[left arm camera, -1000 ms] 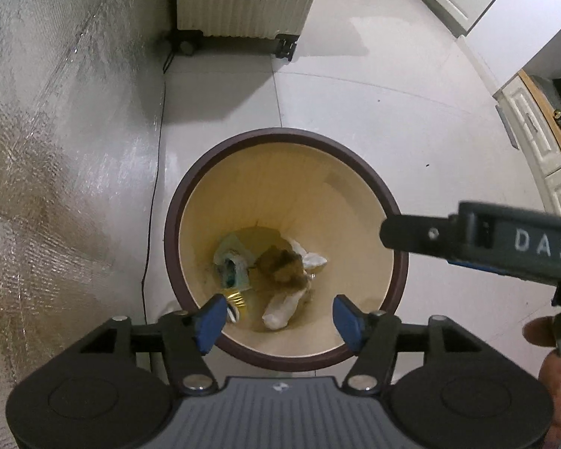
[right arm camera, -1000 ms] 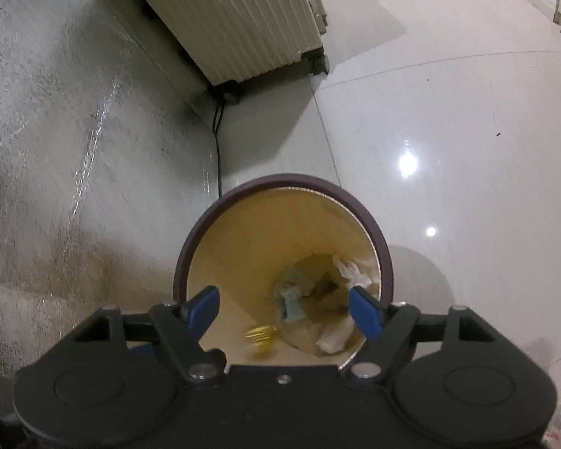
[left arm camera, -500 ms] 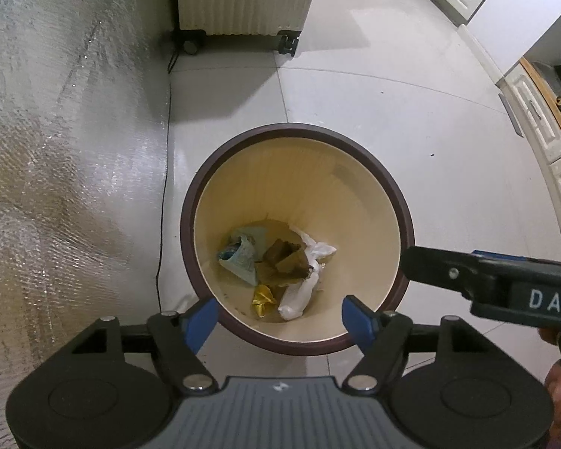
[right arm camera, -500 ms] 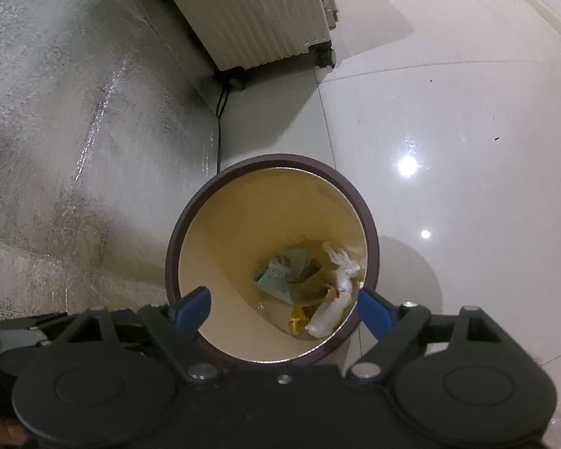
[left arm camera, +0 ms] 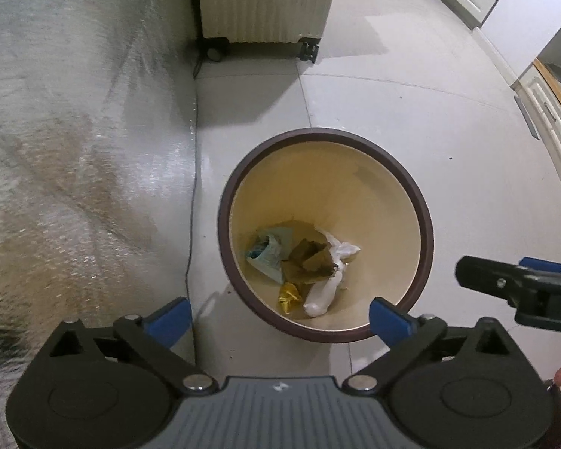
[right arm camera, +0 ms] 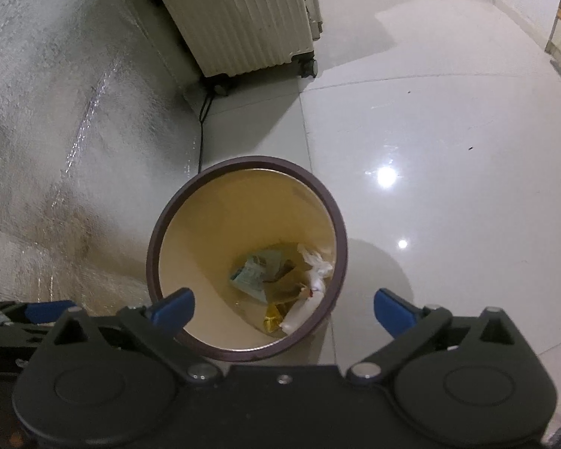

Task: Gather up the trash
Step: 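Move both open tools back to the trash on the table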

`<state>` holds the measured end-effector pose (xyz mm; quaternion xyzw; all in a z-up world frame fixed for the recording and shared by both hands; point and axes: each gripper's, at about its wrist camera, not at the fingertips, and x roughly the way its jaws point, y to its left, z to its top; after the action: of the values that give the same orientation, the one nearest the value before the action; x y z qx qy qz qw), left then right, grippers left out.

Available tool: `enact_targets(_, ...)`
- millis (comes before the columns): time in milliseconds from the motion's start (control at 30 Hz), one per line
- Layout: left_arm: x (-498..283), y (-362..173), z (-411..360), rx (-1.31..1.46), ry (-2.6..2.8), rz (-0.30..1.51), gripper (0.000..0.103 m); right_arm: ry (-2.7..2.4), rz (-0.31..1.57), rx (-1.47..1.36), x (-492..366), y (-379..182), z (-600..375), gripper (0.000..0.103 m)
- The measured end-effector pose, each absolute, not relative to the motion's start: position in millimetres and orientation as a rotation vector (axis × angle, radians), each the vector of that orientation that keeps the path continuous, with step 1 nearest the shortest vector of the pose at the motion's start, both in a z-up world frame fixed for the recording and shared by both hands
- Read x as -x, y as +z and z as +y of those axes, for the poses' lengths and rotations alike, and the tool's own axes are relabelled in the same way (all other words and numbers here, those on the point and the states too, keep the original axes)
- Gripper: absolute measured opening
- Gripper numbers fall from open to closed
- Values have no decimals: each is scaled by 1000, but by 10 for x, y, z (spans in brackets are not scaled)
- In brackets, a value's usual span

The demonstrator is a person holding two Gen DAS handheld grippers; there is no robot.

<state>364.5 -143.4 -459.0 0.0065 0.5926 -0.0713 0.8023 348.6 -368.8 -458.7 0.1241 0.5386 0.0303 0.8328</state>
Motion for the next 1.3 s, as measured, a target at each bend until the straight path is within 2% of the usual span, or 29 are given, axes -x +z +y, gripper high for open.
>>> enact_targets(500, -3286, -4042, -1242, -15, -141, 1183, 103, 10, 1080, -169, -3044, -4117, -3679, 103)
enact_targets(1300, -2275, -1632, -1587, -34, -303, 682, 103, -99, 611, -128, -1865, -1795, -3992, 103)
